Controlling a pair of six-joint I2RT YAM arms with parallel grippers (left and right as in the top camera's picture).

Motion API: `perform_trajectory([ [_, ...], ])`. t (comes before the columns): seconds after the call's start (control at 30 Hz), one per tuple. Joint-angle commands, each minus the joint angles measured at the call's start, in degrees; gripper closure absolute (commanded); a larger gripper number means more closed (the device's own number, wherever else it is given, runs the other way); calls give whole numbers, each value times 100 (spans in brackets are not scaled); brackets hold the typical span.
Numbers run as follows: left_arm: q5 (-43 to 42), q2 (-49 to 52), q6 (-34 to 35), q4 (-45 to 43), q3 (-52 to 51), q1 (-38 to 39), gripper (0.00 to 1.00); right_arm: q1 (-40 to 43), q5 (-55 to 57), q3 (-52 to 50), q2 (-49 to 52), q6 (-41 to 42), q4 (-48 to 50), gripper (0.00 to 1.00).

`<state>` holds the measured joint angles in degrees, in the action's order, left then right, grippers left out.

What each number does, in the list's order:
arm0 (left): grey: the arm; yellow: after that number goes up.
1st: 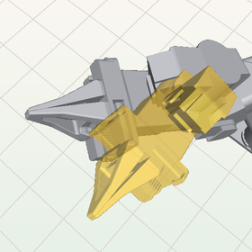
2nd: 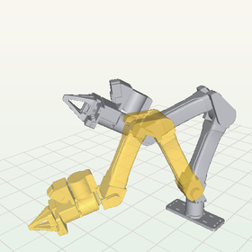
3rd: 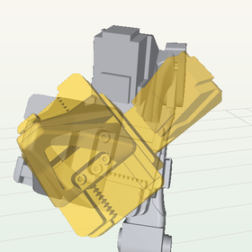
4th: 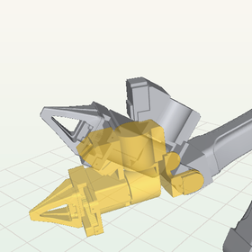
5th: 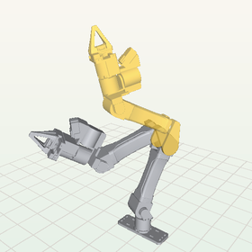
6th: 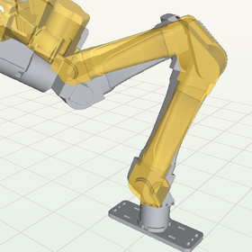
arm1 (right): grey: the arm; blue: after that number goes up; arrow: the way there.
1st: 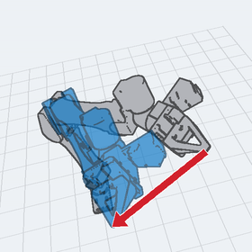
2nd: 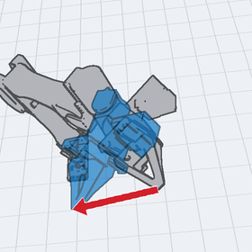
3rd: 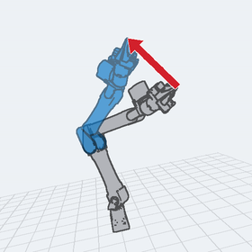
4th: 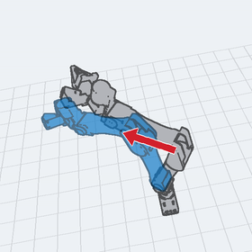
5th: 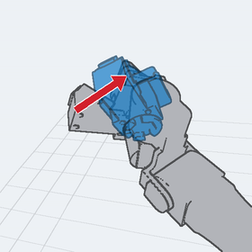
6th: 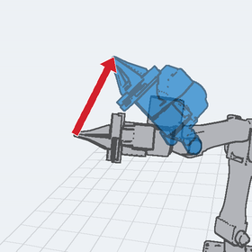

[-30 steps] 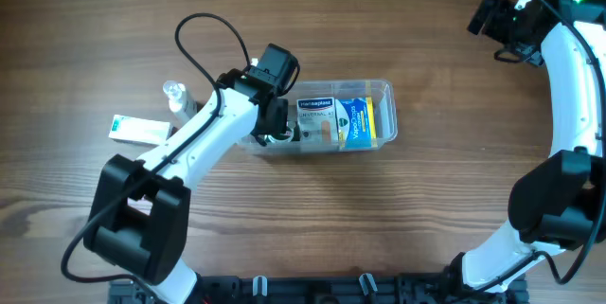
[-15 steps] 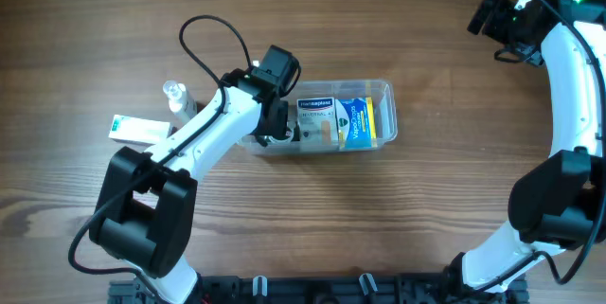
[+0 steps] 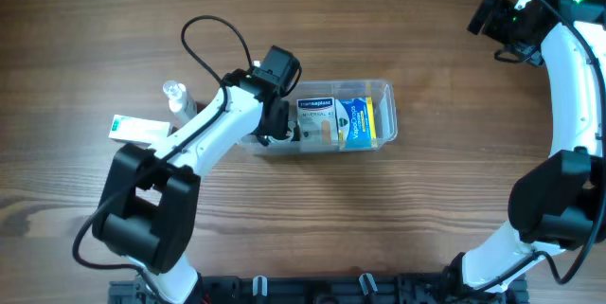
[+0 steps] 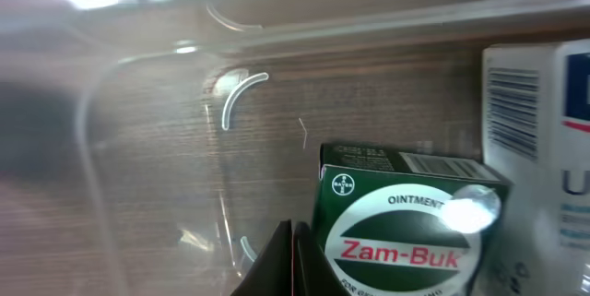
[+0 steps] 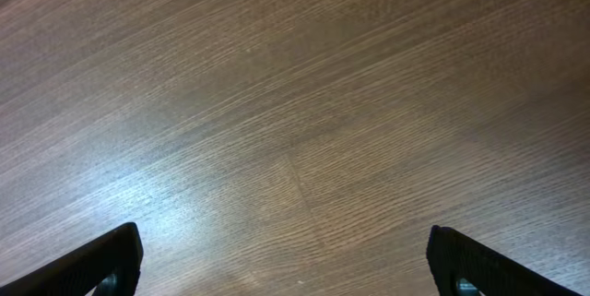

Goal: Pack container

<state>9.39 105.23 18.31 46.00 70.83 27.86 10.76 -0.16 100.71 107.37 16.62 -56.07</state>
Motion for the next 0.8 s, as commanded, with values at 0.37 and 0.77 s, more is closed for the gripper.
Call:
perform_trajectory([
  [0.37,-256,181,52,4,37,4,96,-20,-28,96,-151,46,11,0],
  [0.77,-271,181,50,219,37,4,96,-20,-28,96,-151,44,13,0],
])
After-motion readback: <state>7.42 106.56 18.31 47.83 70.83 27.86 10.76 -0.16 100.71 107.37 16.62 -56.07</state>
